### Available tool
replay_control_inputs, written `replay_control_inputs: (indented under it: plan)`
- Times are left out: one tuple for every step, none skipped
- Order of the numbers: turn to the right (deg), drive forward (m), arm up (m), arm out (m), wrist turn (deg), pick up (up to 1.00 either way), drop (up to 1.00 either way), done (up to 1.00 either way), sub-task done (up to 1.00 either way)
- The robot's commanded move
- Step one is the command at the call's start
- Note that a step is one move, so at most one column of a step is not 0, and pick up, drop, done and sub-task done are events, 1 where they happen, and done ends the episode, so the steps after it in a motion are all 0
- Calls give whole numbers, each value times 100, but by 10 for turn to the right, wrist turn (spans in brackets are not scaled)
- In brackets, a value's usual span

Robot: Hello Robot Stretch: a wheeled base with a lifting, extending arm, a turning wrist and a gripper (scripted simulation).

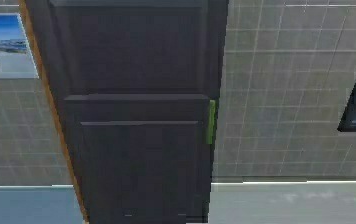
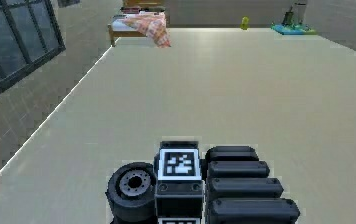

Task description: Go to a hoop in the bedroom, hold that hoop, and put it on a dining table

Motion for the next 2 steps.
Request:
replay_control_inputs:
  plan:
    - [0, 50, 0, 0, 0, 0, 0, 0, 0]
    - [-450, 0, 0, 0, 0, 0, 0, 0, 0]
